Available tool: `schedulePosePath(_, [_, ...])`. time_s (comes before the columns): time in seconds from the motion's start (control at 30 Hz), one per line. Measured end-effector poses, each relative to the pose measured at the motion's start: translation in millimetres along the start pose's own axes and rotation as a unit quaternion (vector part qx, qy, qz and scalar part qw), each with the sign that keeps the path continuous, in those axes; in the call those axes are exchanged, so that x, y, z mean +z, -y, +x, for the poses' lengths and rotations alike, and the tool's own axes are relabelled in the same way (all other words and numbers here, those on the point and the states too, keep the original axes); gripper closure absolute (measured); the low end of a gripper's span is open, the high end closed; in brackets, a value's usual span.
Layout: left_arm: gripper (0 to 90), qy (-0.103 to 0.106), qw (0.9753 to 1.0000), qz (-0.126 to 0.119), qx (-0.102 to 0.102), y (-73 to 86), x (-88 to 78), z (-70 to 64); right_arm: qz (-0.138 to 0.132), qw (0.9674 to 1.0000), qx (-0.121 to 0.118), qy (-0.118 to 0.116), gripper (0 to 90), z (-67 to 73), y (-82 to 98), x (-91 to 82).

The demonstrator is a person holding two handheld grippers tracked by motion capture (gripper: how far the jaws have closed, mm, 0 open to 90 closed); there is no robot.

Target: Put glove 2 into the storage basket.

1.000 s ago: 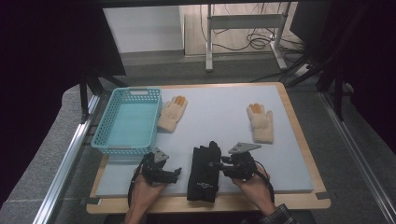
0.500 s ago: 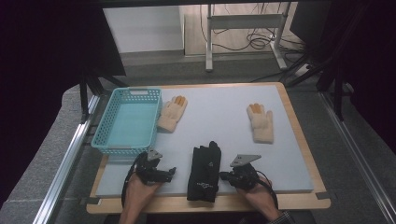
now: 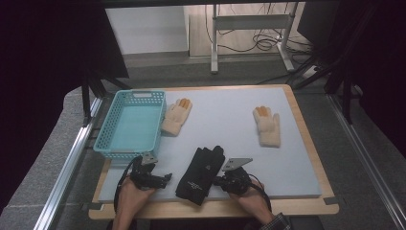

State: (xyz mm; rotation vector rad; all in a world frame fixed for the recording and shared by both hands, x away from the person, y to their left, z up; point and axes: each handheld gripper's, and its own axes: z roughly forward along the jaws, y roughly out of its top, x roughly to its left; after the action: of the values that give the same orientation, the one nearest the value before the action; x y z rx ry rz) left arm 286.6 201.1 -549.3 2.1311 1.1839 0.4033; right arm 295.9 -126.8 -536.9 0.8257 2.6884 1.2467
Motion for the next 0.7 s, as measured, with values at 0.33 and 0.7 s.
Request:
schedulePosePath(0.33, [8.2,0.020,0.9994,-0.019,0.022,6.4,-1.6,8.5,-0.001,0.9997,-0.023,0.011,84.8,7.1,-18.2,23.0])
schedulePosePath(0.7, [8.2,0.021,0.9993,-0.024,0.020,7.5,-1.4,8.7,-0.005,0.9984,-0.026,0.051,68.2,-10.0,-7.4,-6.6])
